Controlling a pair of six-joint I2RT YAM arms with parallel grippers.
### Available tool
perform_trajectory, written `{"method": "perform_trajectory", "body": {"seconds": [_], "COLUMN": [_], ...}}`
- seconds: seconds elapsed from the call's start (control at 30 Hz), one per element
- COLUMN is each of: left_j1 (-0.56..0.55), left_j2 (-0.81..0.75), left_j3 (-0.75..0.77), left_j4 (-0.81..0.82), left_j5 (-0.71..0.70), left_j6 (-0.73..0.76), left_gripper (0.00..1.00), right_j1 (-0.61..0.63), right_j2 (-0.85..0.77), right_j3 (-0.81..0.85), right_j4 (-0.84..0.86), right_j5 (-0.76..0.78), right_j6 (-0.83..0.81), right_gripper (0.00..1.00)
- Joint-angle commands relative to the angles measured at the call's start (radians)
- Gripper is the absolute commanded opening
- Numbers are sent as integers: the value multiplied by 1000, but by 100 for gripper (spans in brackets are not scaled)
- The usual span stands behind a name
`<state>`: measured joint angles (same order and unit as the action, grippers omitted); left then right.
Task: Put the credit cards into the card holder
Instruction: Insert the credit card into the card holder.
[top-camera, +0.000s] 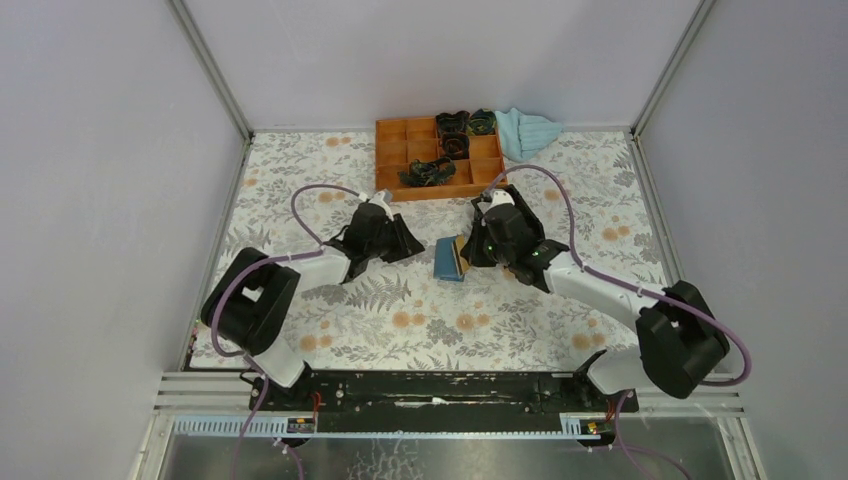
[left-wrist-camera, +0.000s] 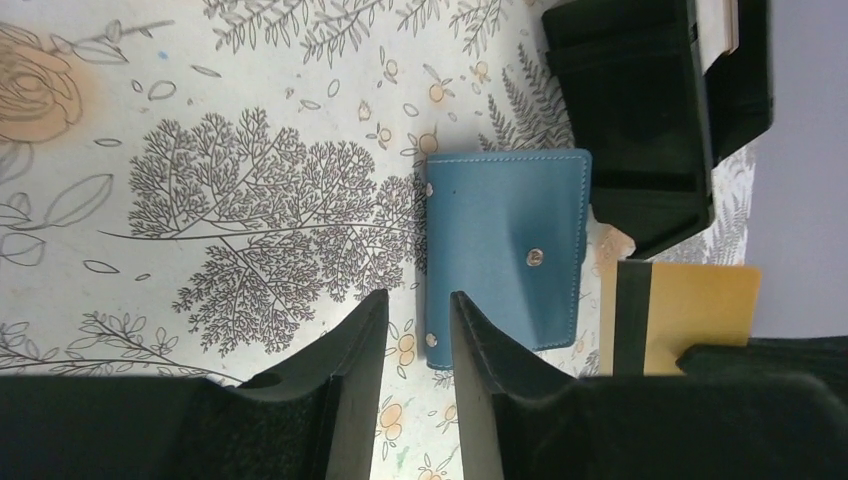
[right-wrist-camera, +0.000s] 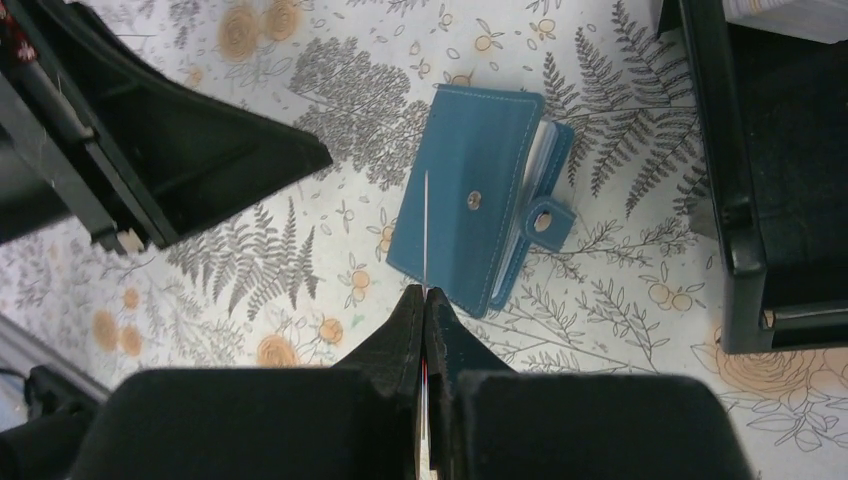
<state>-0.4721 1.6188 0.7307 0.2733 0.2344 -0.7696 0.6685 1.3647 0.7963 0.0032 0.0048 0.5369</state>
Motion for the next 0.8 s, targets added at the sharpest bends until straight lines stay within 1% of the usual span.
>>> {"method": "perform_trajectory", "body": {"seconds": [0.0, 0.3, 0.77], "left_j1": [-29, -61, -81], "left_j2": [45, 104, 131], "left_j3": [15, 34, 64], "left_j4": [18, 45, 21], "left_j5": [-68, -93, -110], "left_j6": [26, 9, 15], "left_gripper": [36, 35, 35], "right_j1": [24, 36, 36], "right_j2": [69, 165, 149], "right_j3": [88, 155, 127], "right_j4": [-29, -79, -103], "right_j5": [113, 207, 310], "right_j6": [-7, -38, -49], "right_gripper": [0, 0, 0]}}
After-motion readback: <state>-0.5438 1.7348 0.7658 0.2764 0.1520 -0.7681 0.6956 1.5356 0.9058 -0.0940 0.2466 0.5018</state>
